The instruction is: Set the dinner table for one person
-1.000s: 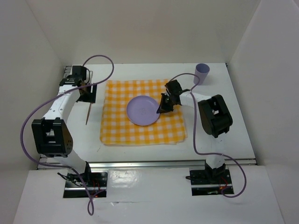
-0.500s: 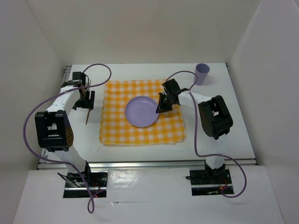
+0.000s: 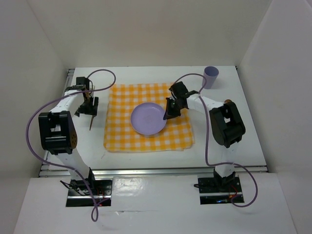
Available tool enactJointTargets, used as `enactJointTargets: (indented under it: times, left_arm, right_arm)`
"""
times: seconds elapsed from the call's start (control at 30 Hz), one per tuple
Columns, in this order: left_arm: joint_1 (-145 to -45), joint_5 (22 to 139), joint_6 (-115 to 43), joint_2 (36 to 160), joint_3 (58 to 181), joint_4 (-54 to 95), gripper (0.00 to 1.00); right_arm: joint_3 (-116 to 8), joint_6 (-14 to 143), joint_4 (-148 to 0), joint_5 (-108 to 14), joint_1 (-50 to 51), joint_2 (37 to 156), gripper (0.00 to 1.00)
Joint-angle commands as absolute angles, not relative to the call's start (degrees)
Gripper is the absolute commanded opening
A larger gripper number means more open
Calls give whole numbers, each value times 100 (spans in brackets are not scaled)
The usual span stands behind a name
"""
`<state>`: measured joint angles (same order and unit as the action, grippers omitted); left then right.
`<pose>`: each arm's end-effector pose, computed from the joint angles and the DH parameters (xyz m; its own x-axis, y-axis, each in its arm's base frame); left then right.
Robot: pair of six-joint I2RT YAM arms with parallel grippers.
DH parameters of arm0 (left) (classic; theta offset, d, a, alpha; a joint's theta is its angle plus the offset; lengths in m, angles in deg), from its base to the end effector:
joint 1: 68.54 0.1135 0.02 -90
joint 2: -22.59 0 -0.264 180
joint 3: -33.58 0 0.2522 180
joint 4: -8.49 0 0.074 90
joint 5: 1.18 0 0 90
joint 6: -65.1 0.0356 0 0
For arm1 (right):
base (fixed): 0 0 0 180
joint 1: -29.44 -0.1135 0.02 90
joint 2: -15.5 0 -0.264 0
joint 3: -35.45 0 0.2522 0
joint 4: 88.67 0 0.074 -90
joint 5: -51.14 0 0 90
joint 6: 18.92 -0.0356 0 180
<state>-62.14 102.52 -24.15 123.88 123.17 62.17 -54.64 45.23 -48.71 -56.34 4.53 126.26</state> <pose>0.3607 0.0489 0.2225 -0.9060 -0.0888 -0.4137 -0.1945 0.9557 0.2207 0.3605 0.1792 0.1773 -0.9447 0.0198 -0.3272 -0.1372 0.8827 0.4494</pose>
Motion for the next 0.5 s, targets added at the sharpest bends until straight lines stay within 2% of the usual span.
enactJointTargets:
  times: [0.0, 0.17, 0.37, 0.47]
  left_arm:
    - [-6186, 10288, -2332, 12647, 12372, 6127, 81]
    - [-6186, 10236, -2332, 12910, 12486, 6127, 76]
    - [-6186, 10174, -2332, 13086, 12539, 6013, 76]
    - [-6186, 10174, -2332, 13148, 12592, 6013, 76]
  right_arm:
    - [-5565, 4533, -4863, -5855, 334, 12729, 0]
    - [-5802, 4586, -4749, -5741, 333, 12949, 0]
    - [-5864, 4691, -4687, -6004, 333, 13125, 3]
    - [-5864, 4691, -4687, -6004, 333, 13125, 11]
